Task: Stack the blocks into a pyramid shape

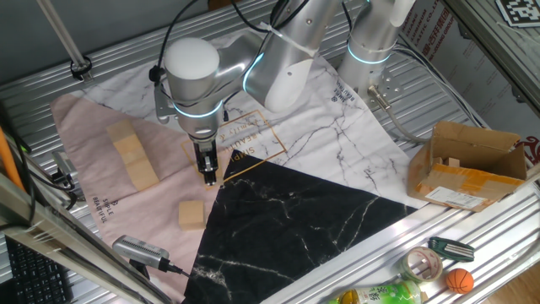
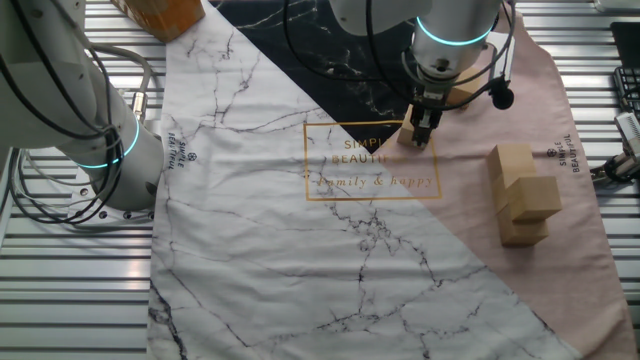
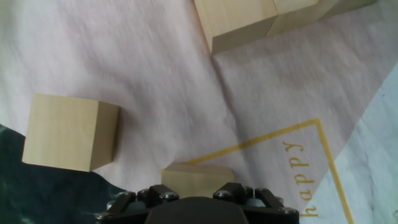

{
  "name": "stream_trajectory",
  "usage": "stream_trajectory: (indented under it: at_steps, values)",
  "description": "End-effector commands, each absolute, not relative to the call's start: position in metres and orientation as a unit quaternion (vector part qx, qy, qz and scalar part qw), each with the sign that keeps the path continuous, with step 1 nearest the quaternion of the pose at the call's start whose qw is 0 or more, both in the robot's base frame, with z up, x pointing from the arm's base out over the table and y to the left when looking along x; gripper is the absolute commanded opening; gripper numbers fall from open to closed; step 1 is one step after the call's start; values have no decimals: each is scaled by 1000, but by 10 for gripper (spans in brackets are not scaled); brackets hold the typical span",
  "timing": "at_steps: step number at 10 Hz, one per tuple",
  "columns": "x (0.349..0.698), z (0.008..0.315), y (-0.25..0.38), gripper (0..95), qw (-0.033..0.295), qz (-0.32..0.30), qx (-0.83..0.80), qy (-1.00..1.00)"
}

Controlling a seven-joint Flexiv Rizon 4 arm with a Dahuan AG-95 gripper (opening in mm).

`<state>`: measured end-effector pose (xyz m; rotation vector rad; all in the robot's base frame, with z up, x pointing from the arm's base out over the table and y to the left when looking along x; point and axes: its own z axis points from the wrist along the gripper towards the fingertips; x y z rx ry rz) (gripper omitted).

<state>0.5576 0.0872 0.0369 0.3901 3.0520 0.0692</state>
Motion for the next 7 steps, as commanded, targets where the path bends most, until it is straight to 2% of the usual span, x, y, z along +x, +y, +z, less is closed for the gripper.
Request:
stream_trajectory:
  at_steps: [1, 7]
  values:
    - [557, 48, 86, 0, 27, 23, 123, 992]
    - [561, 79, 86, 0, 30, 21, 65, 997]
